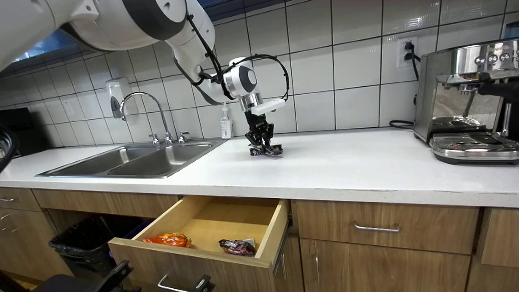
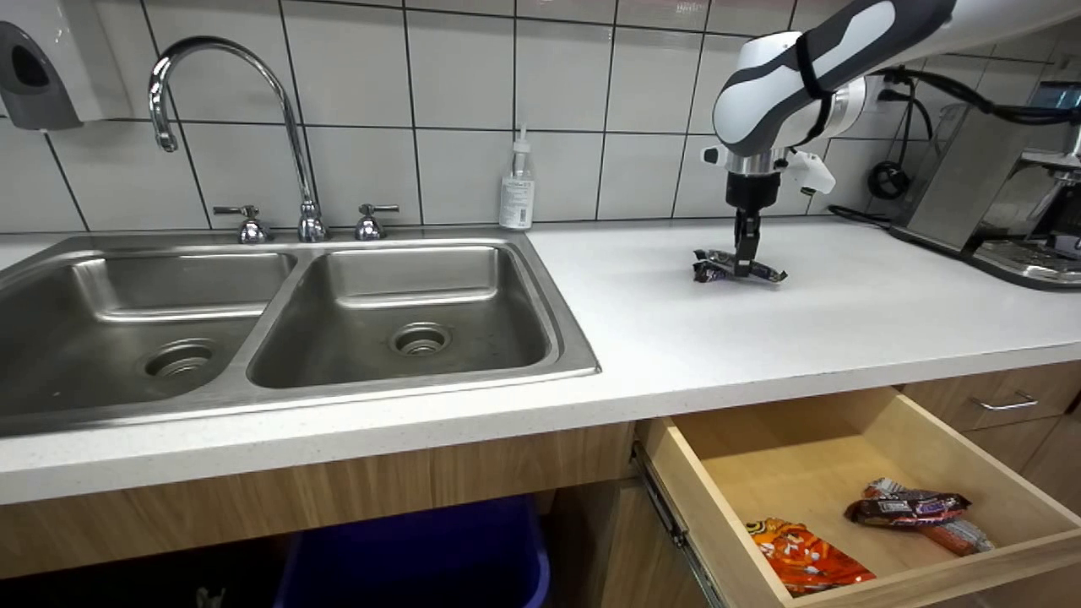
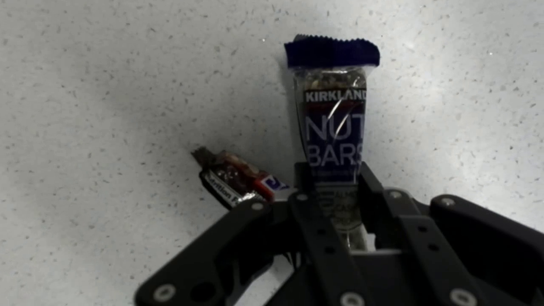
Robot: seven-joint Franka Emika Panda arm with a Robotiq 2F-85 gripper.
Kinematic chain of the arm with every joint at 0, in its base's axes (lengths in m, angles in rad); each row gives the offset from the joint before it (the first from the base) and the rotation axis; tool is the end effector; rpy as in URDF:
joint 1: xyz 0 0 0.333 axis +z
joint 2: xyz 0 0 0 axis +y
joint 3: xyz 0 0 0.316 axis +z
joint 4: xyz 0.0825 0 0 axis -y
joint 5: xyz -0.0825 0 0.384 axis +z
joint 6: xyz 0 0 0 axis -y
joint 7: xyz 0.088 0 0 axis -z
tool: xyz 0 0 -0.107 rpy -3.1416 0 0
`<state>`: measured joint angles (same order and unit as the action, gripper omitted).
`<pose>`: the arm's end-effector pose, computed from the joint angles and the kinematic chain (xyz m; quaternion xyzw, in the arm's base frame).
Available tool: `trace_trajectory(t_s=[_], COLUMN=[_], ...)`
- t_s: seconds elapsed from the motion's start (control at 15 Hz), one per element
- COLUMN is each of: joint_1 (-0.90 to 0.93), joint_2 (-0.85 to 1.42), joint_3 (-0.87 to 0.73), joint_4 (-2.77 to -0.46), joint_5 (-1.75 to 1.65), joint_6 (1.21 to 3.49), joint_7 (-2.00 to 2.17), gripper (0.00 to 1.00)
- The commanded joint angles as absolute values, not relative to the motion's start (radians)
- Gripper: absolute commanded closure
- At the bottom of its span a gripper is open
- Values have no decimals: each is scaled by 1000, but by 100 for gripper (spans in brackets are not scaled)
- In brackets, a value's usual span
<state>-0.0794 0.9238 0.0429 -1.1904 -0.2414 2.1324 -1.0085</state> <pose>0.7624 -0.0476 0.2255 0.8541 0.5129 -0.0344 0.0790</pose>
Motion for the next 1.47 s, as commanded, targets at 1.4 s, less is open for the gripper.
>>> trace_trajectory(t_s=[1.4], joint_1=[-50], joint_2=[367], joint_3=[33], joint_4=[-2084], joint_5=[-351], joint_6=[2509], joint_7=[-998], gripper=[93])
